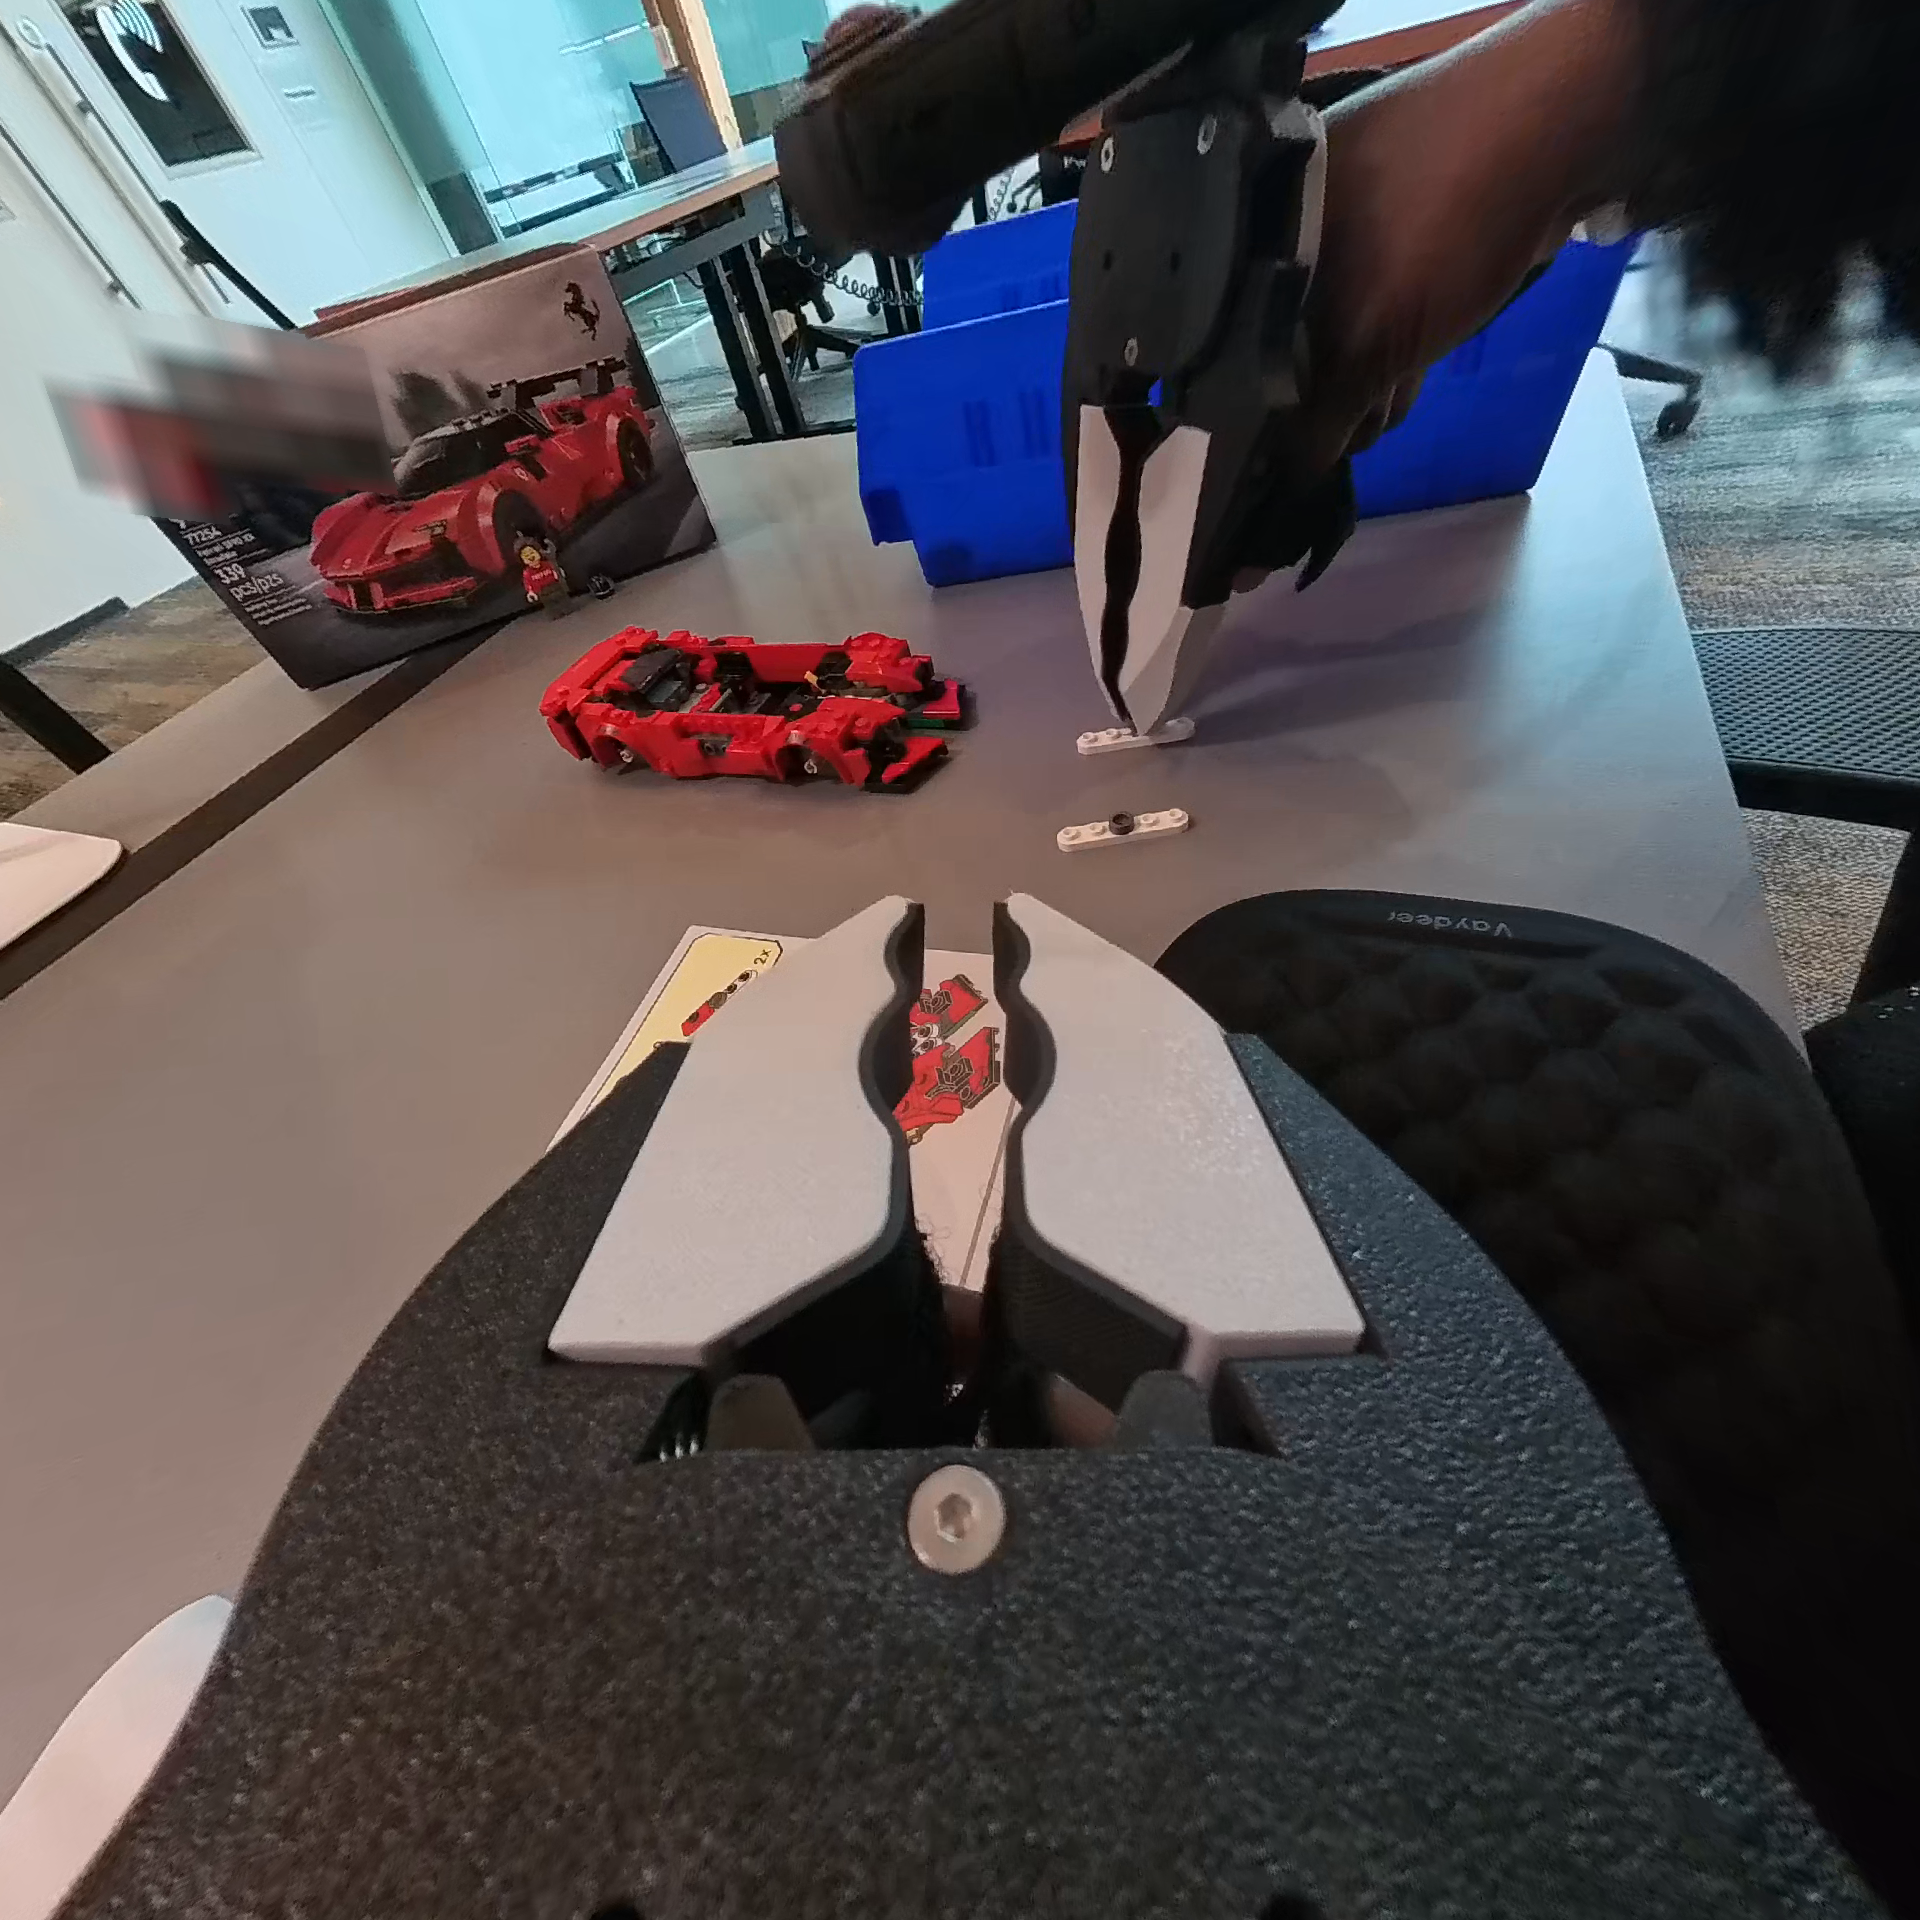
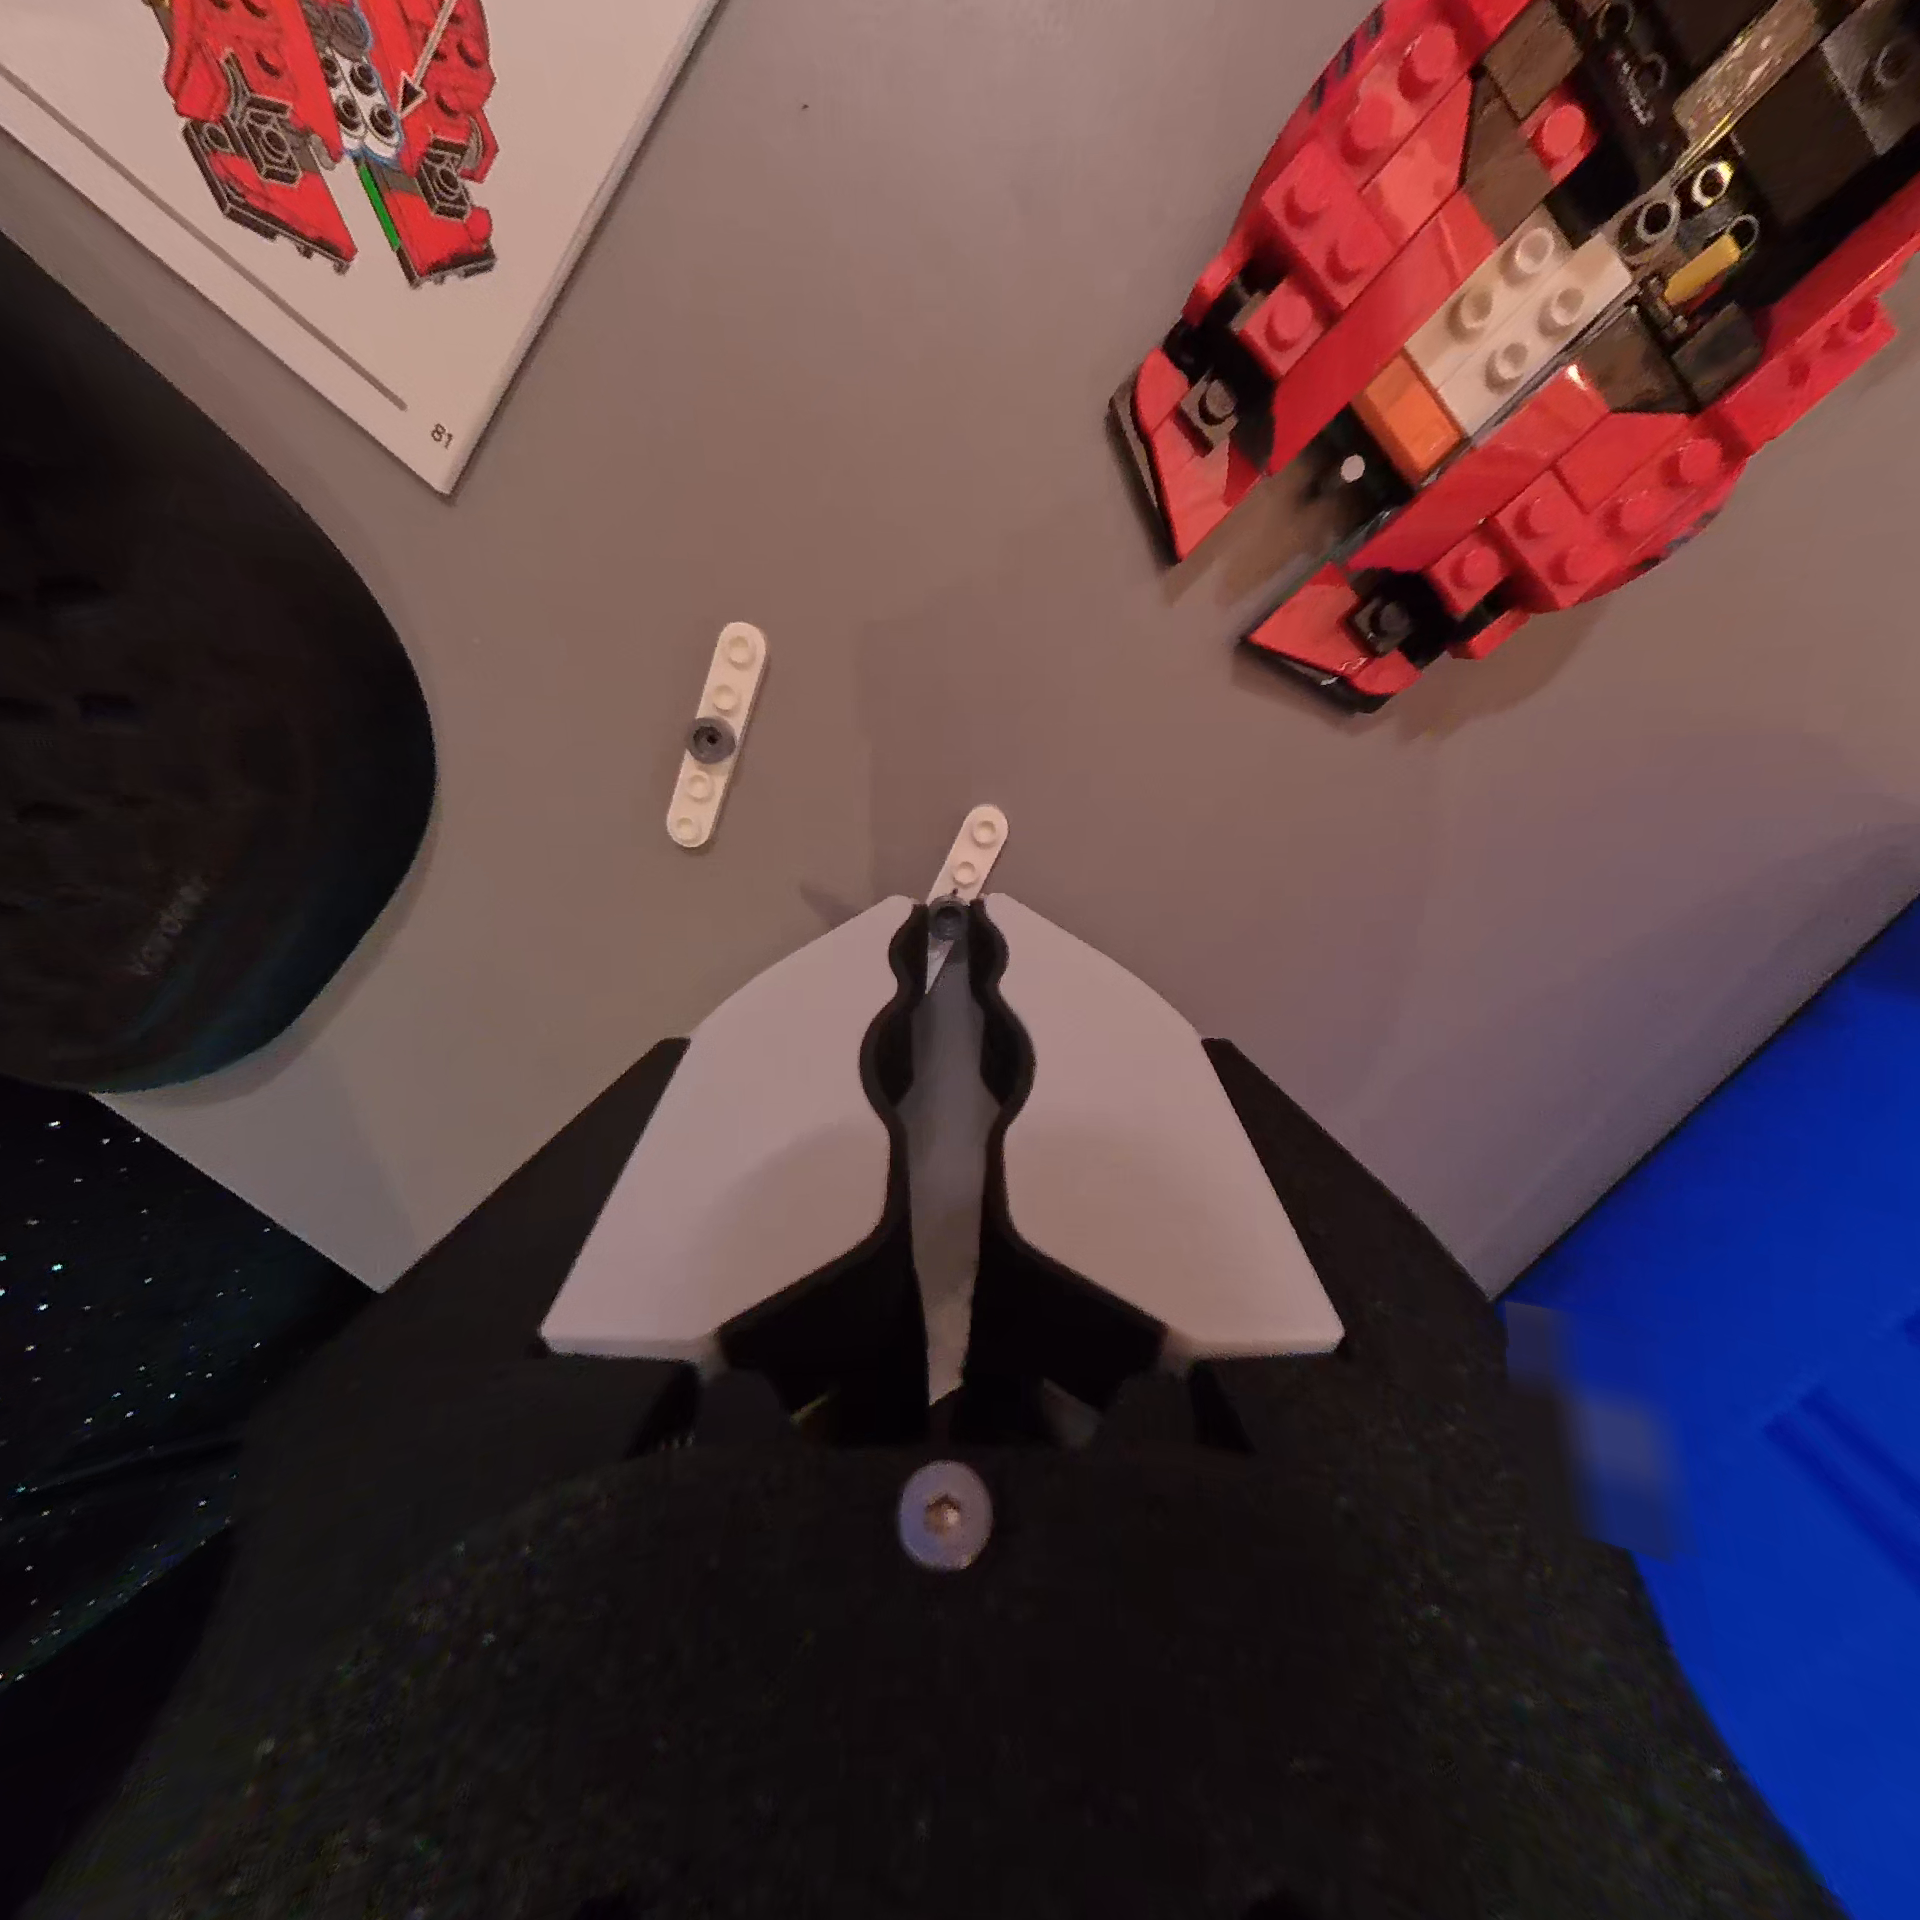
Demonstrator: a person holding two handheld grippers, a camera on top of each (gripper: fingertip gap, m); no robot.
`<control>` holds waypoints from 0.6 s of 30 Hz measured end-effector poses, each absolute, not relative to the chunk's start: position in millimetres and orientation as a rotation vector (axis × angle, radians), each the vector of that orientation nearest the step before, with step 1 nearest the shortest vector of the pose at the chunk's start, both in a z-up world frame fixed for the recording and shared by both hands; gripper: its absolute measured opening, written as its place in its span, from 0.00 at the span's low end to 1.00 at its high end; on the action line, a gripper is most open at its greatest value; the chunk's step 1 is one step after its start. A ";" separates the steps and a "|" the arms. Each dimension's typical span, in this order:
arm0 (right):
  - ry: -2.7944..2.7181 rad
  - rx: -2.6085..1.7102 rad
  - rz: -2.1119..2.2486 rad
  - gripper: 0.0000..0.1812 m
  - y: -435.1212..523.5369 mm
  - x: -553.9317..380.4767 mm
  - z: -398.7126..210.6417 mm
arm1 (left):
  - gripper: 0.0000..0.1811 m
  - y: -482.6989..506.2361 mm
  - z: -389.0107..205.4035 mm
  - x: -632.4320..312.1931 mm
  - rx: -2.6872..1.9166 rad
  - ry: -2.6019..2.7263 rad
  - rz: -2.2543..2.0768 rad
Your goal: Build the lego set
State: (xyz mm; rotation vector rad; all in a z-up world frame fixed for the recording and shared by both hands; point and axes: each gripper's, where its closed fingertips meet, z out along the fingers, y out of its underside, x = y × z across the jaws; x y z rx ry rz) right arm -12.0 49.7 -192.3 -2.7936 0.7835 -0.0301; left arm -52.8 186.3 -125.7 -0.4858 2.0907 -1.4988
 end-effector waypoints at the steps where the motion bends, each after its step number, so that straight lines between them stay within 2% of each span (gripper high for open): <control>1: 0.785 -2.790 -0.028 0.04 50.0 -11.6 -192.4 | 0.07 186.4 -125.5 -52.6 -0.487 2.089 -1.500; 18: 0.770 -2.833 -0.014 0.04 49.8 -11.9 -192.8 | 0.06 185.7 -126.4 -52.9 -0.480 2.097 -1.497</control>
